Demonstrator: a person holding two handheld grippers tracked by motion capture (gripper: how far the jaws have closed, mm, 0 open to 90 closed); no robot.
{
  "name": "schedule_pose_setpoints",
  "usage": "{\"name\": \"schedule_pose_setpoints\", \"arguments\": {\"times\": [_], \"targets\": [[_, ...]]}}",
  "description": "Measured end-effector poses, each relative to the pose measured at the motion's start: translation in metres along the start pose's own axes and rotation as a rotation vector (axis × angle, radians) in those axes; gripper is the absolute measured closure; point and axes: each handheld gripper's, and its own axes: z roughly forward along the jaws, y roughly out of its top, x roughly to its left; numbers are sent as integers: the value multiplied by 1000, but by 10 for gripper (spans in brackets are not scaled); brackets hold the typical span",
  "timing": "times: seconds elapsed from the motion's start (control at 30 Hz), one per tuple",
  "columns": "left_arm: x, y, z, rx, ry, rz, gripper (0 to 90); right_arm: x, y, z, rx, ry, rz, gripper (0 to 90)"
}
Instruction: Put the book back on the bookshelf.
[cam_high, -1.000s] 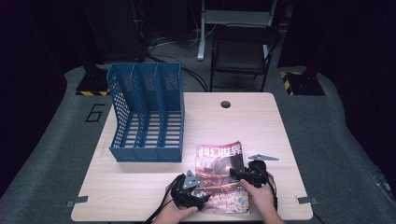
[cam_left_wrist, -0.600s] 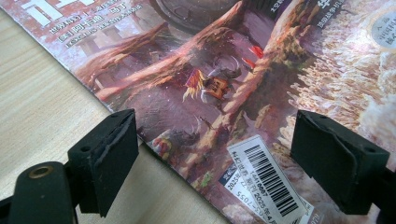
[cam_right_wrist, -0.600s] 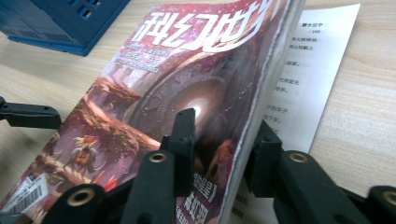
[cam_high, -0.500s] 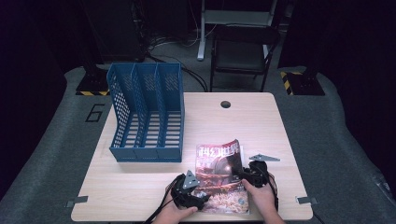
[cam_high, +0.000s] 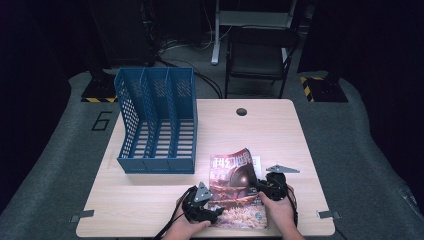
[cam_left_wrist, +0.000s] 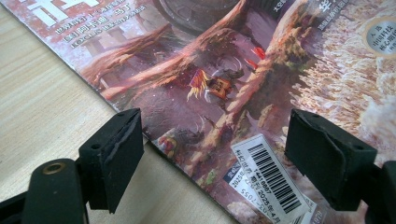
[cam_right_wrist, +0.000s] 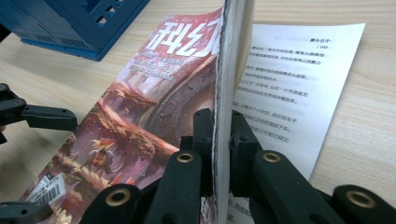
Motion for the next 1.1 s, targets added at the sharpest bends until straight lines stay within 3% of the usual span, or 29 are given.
{"name": "schedule_pose_setpoints", "arguments": {"times": [0.23,0.67,0.93,1.1], "targets": [[3,0,-2,3,0,16,224,2,2,-2,18,1,4,852],[4,0,-2,-7,-5,4,259,2,3,-6,16,27,26,855],[6,2,-3,15,-16,10,263,5,2,-10,-18,39,22,857],[7,2,-3,11,-19,-18,282,9,2,-13,-48,45,8,857]]}}
